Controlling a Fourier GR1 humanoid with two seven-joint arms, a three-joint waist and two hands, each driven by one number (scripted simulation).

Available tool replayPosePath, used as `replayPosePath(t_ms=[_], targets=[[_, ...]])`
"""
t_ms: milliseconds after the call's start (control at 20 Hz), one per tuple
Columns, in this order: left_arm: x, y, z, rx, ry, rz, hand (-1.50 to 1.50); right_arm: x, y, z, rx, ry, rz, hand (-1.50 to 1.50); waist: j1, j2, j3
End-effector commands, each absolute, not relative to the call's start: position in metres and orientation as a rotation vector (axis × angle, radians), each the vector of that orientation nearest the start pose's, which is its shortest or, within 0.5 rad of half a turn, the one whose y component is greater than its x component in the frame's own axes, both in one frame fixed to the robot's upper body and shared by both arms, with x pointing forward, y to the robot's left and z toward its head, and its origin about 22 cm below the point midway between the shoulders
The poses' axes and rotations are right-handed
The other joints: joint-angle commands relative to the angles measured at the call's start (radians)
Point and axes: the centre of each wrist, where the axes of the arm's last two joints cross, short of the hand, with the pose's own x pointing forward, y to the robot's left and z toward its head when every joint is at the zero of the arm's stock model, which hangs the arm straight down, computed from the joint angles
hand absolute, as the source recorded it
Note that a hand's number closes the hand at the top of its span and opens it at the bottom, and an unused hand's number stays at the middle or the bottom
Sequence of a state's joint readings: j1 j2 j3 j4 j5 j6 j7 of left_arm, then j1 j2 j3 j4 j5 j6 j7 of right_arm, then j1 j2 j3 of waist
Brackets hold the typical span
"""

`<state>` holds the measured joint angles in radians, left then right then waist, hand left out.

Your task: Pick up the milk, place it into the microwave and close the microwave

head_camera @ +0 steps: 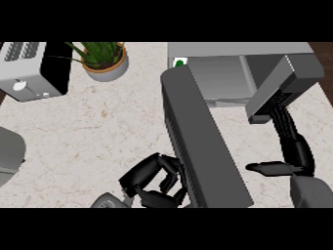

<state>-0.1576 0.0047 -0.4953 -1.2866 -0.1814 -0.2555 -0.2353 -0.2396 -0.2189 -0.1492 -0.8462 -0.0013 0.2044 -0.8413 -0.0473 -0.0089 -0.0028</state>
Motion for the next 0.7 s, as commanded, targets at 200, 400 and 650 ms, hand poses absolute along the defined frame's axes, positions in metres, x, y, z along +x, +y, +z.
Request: replayPosePath(t_ms=[200,400,650], targets=[[0.22,0.042,-0.054,-0.528,-1.493,-0.99,1.5,0.241,-0.349,-0.043,0.004,-1.985,0.138,-1.5,-0.01,0.007,0.0],[0.221,0.025,-0.046,-0.485,-1.55,-0.905,1.5,0.235,-0.356,-0.019,0.107,-1.981,0.137,-1.5,-0.035,0.012,-0.001],[0.221,0.014,-0.041,-0.412,-1.592,-0.782,1.5,0.232,-0.353,-0.004,0.183,-2.004,0.157,-1.5,-0.067,0.017,-0.002]])
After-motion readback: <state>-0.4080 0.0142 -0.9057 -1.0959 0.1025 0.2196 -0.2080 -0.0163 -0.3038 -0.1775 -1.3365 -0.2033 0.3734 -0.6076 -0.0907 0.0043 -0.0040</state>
